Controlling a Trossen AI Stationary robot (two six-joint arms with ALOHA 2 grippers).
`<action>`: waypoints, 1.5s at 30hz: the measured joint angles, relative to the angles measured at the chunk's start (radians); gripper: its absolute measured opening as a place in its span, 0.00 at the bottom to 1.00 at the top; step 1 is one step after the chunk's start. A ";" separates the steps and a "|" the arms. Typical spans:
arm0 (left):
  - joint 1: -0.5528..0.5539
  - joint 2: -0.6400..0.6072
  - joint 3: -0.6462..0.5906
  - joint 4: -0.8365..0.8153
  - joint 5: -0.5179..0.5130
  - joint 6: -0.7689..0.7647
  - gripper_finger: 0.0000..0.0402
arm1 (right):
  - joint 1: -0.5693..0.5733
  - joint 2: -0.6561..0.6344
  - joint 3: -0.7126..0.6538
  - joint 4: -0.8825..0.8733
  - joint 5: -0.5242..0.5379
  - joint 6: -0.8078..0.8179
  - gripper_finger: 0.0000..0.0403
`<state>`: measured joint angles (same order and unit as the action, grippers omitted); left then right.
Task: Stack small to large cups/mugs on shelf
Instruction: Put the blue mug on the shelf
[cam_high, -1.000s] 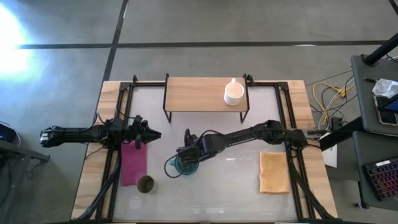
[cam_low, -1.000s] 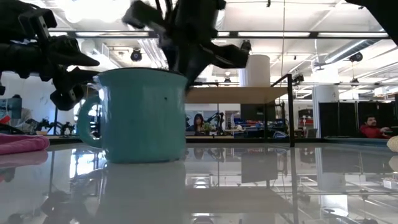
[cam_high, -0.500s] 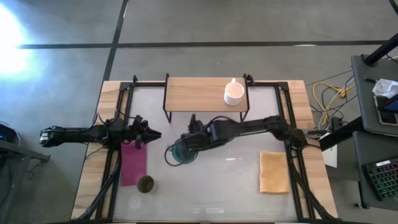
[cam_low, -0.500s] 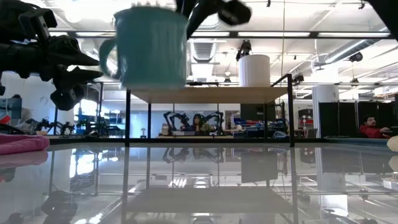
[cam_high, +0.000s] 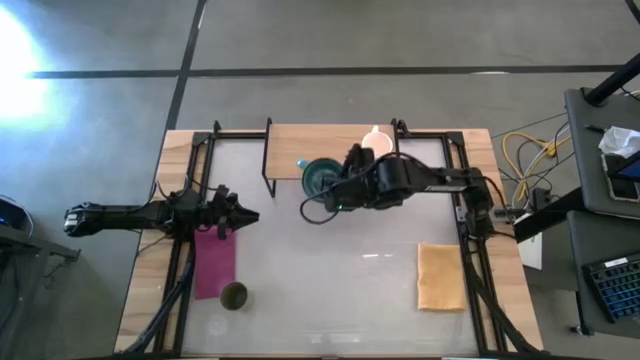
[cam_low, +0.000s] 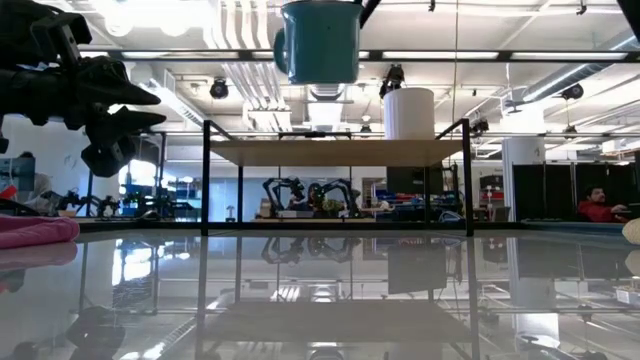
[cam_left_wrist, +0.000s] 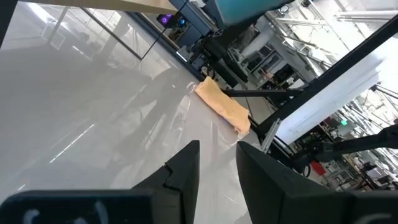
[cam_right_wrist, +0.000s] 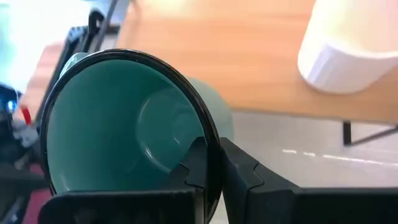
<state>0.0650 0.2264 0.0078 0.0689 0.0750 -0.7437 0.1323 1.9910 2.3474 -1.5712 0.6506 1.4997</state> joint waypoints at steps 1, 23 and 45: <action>0.000 0.000 0.000 0.001 0.000 0.000 0.23 | -0.011 -0.005 0.000 0.002 0.002 -0.002 0.03; 0.000 -0.035 0.011 0.028 0.072 -0.011 0.23 | -0.277 0.014 -0.105 0.007 -0.134 -0.089 0.05; 0.000 -0.019 0.016 -0.079 0.071 -0.065 0.23 | -0.299 0.020 -0.127 0.054 -0.126 -0.069 0.06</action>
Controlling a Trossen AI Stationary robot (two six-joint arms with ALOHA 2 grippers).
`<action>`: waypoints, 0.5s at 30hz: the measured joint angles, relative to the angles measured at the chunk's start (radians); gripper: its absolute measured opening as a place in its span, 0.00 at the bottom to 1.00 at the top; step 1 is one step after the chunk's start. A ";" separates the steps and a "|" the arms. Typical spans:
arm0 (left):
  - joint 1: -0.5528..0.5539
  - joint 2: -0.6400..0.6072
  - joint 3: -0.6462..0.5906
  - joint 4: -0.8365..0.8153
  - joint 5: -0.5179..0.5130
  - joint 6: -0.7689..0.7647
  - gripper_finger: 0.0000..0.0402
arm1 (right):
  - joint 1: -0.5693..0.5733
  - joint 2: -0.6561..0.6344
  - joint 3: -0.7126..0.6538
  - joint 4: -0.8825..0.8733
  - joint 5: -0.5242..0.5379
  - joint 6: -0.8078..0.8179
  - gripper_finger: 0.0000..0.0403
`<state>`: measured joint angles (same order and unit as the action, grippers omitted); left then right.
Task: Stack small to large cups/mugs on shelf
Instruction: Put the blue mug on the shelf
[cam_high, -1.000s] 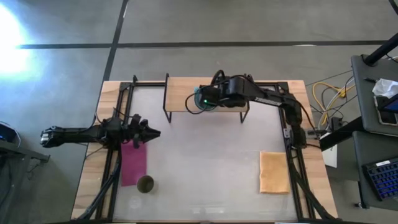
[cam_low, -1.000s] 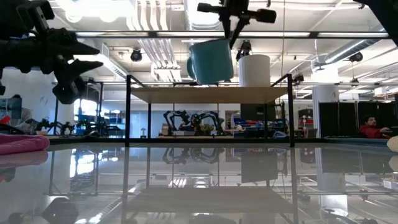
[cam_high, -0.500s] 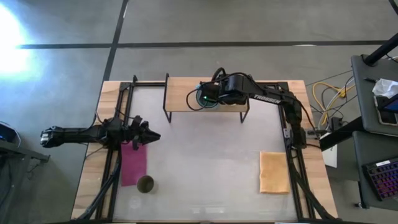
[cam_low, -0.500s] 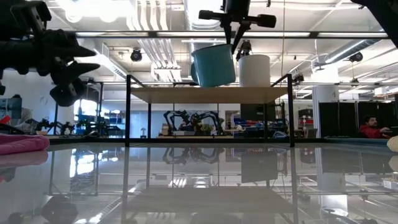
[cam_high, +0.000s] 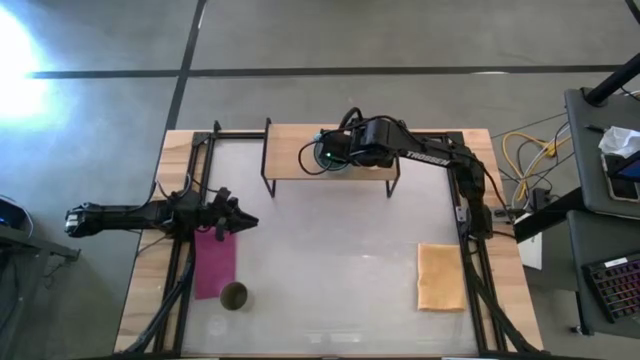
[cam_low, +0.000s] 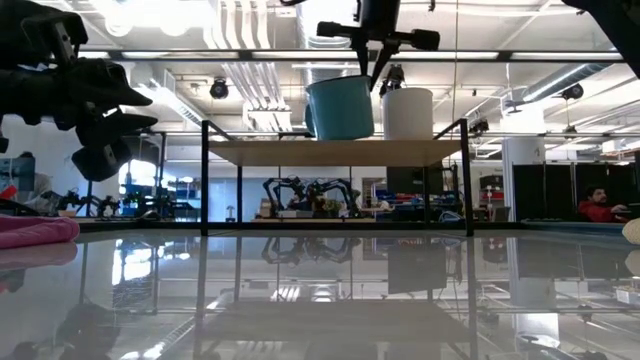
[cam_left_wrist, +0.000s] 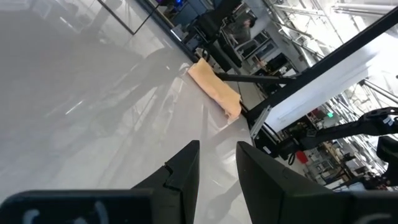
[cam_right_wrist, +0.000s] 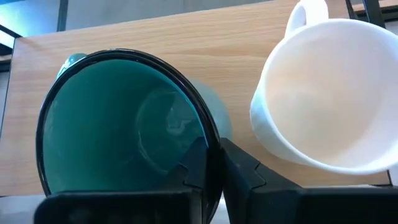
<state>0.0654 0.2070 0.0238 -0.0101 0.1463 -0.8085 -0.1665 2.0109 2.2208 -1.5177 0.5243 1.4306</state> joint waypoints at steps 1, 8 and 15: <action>0.000 0.000 0.000 0.000 0.001 -0.001 0.23 | 0.000 0.000 0.000 -0.001 0.000 -0.010 0.07; 0.000 0.001 0.000 -0.002 0.001 -0.050 0.23 | 0.008 0.000 0.000 0.000 -0.027 -0.057 0.14; 0.000 0.001 0.000 -0.005 0.001 -0.050 0.23 | 0.015 0.000 0.000 -0.002 -0.077 -0.099 0.22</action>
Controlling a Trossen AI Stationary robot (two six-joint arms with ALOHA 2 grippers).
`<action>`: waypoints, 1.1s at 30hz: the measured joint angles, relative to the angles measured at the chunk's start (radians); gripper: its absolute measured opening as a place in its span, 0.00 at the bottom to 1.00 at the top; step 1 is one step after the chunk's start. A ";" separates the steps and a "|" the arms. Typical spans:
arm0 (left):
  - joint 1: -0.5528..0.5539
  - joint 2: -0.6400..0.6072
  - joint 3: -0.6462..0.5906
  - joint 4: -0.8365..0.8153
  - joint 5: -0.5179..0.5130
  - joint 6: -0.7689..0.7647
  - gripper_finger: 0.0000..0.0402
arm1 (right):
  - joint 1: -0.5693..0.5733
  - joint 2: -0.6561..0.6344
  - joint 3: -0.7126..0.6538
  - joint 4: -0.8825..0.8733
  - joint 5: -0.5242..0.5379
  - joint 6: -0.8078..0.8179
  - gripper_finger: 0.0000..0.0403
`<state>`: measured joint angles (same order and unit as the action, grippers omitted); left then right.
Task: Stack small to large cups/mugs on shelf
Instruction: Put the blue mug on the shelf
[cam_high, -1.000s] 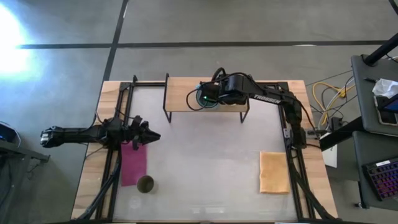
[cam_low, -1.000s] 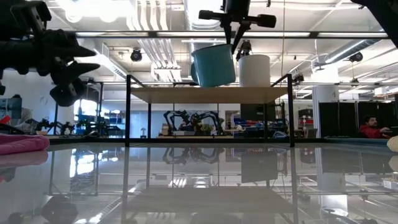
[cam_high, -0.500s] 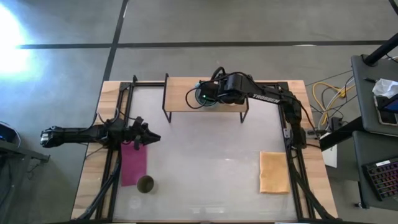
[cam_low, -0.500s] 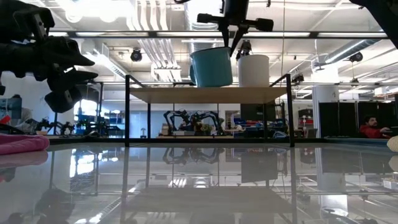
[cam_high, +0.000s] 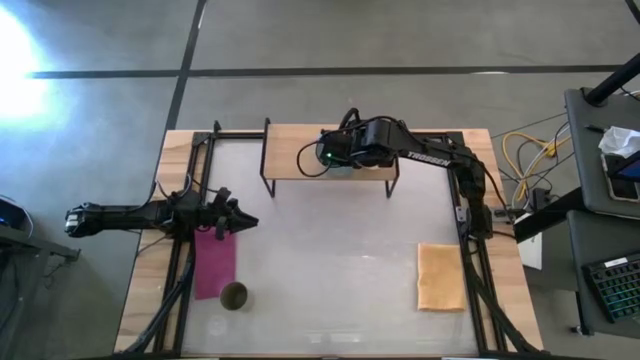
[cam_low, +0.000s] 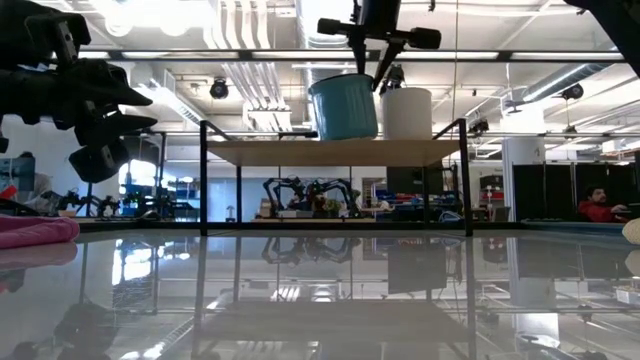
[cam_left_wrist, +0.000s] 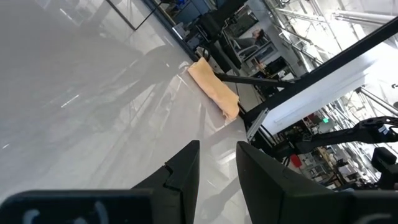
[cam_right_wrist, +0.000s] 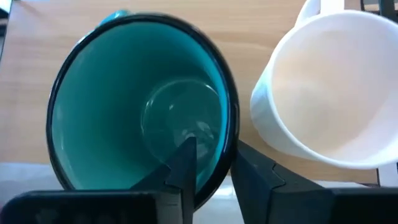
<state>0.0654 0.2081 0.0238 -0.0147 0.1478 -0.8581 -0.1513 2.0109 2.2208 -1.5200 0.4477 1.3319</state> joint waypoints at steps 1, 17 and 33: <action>0.000 0.000 0.000 0.000 0.000 0.000 0.23 | 0.002 0.000 0.000 0.000 -0.005 -0.004 0.22; 0.000 -0.001 0.000 -0.001 0.001 0.000 0.23 | 0.014 0.000 -0.003 0.011 0.003 -0.020 0.25; 0.000 0.000 0.000 -0.002 0.002 -0.001 0.23 | 0.014 0.001 -0.003 -0.027 -0.003 -0.084 0.28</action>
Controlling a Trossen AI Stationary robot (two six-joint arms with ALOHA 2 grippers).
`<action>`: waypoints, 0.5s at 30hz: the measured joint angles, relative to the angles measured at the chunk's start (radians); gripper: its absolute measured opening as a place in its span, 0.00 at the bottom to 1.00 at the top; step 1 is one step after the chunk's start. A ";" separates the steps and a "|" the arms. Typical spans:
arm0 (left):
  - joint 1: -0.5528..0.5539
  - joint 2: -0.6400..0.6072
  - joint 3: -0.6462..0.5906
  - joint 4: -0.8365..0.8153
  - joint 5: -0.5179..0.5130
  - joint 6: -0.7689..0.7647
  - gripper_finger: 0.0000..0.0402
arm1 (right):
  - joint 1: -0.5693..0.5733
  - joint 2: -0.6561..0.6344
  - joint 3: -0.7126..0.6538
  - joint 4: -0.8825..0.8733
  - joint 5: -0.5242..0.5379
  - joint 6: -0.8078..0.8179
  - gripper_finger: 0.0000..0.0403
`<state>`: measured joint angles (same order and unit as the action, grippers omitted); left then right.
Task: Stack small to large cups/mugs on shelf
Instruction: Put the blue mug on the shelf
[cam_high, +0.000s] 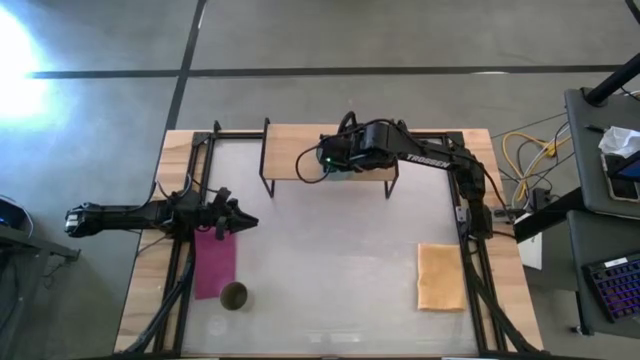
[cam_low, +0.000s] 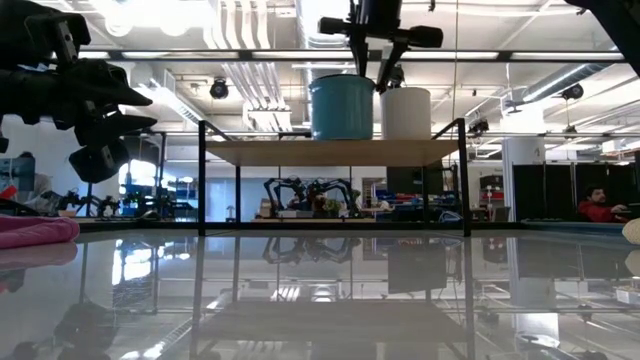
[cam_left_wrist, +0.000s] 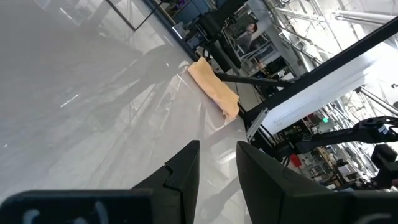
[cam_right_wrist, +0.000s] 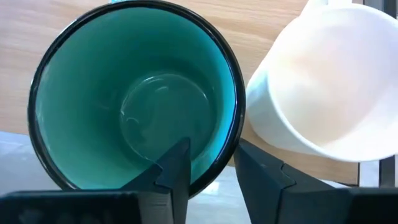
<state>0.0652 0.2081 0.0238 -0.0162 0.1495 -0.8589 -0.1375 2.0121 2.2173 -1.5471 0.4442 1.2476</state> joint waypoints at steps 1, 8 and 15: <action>0.000 0.000 0.000 0.000 0.000 0.000 0.23 | 0.000 0.000 0.000 0.002 0.000 0.000 0.29; 0.000 0.000 0.000 0.000 0.000 0.000 0.23 | 0.000 -0.001 0.000 0.002 0.026 -0.042 0.29; 0.000 0.000 0.000 0.000 0.000 0.000 0.23 | 0.000 -0.026 0.008 0.005 0.038 -0.069 0.29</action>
<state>0.0654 0.2085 0.0235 -0.0166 0.1493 -0.8588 -0.1375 1.9858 2.2250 -1.5420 0.4824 1.1785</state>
